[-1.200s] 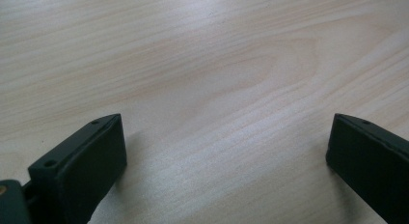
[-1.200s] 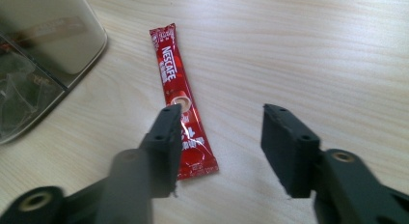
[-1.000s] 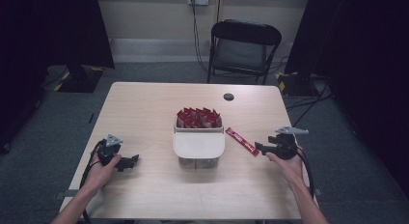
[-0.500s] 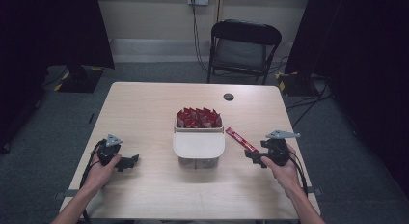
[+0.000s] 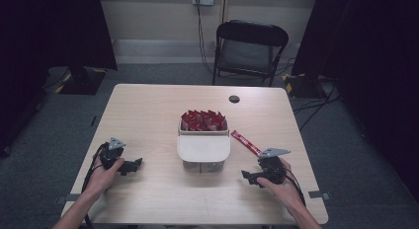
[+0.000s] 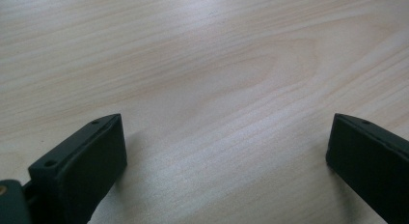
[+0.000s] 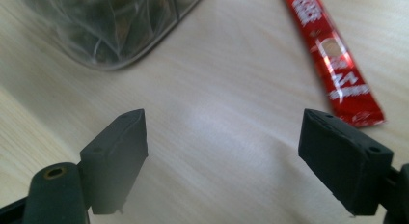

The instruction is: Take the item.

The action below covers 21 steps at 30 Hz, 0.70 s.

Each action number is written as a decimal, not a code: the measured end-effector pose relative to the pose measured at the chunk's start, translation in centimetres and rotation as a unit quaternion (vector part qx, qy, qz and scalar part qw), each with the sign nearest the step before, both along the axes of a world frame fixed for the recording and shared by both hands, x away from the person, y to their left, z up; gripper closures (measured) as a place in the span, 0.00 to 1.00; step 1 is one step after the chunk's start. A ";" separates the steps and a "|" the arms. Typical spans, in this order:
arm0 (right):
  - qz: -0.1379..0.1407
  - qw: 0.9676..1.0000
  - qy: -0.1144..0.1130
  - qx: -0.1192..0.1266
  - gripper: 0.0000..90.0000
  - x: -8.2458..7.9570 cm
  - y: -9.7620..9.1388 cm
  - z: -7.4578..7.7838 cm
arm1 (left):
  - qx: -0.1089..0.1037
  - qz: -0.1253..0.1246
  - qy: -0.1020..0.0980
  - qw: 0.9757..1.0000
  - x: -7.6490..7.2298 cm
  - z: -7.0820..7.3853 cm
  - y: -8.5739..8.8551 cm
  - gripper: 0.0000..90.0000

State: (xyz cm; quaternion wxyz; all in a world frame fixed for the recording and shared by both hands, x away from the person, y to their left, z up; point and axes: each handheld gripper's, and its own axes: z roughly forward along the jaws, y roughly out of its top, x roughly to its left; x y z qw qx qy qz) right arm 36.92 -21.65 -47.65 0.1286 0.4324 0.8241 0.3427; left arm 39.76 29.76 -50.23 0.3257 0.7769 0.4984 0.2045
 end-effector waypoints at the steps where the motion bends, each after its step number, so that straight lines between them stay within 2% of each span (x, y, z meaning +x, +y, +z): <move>1: 0.001 1.000 0.003 -0.004 0.20 -0.1 0.2 -0.2 | 0.000 0.000 0.000 1.000 0.0 0.0 0.0 0.00; 6: -0.005 1.000 0.001 -0.024 0.20 -0.1 0.8 -0.7 | 0.000 0.001 -0.001 1.000 0.0 0.0 0.0 0.00; 7: -0.010 0.999 0.002 -0.035 0.20 -0.1 1.0 -0.9 | 0.000 0.001 -0.001 1.000 0.0 0.0 0.0 0.00; 9: -0.012 0.999 -0.007 -0.044 0.20 -0.3 1.1 -1.2 | 0.000 0.001 -0.001 1.000 0.0 0.0 0.0 0.00; 13: -0.025 0.999 -0.027 -0.036 0.14 -0.5 1.2 -1.7 | 0.001 0.000 -0.001 1.000 0.0 0.0 0.0 0.00; 21: -0.024 0.998 -0.052 -0.019 0.09 -0.6 1.0 -2.4 | 0.001 0.000 -0.001 1.000 0.0 0.0 0.0 0.00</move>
